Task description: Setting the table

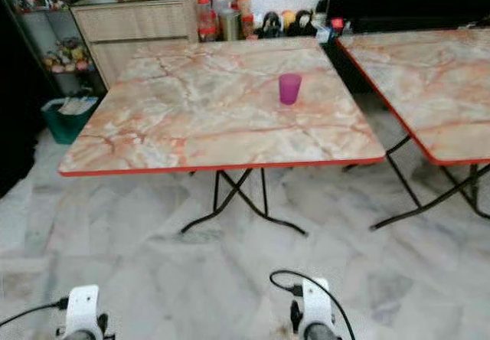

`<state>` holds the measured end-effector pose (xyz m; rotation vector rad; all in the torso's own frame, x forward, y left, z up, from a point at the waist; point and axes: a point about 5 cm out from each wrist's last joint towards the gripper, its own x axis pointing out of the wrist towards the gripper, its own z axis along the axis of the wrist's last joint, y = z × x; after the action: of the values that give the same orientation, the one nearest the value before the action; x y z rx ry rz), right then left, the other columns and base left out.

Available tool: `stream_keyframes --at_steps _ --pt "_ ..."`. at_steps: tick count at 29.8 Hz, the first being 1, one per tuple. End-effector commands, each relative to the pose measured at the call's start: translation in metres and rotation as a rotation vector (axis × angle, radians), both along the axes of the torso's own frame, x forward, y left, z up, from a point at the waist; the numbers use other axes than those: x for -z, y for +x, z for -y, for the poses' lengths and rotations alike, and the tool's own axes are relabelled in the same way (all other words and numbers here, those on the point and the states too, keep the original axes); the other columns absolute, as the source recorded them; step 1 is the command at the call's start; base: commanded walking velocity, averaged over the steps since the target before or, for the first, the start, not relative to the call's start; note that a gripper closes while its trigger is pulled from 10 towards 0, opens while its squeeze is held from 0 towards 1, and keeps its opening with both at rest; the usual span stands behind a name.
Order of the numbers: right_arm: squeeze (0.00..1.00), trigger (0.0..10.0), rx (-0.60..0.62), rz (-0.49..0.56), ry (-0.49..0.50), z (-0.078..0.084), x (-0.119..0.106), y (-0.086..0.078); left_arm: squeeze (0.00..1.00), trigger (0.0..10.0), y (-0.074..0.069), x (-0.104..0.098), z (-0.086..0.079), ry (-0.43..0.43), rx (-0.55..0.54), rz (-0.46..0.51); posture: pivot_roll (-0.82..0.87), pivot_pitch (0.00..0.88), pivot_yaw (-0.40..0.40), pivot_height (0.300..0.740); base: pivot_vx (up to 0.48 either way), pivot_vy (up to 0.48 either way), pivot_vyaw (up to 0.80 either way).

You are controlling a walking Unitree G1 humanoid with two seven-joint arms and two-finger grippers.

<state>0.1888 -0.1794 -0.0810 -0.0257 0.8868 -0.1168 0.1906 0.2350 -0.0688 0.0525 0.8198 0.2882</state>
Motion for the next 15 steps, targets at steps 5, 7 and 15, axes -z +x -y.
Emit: stream_keyframes --at_steps 5,7,15 --pt "0.00 10.0 -0.014 0.029 -0.022 -0.0002 -0.0043 0.0079 0.00 10.0 0.0035 -0.0020 -0.0002 0.009 0.006 0.009 0.05 0.000 0.069 0.740 0.112 0.000 0.09" --pt "0.00 10.0 -0.013 0.033 -0.017 -0.0006 -0.0049 0.0089 0.00 10.0 0.0041 -0.0022 0.0000 0.007 0.007 0.012 0.06 0.000 0.069 0.740 0.330 0.000 0.49" --pt "0.00 10.0 0.010 0.030 -0.002 0.0010 -0.0043 0.0077 0.00 10.0 0.0053 -0.0025 0.0007 0.007 0.011 0.008 0.05 0.000 0.071 0.740 0.401 0.000 0.30"
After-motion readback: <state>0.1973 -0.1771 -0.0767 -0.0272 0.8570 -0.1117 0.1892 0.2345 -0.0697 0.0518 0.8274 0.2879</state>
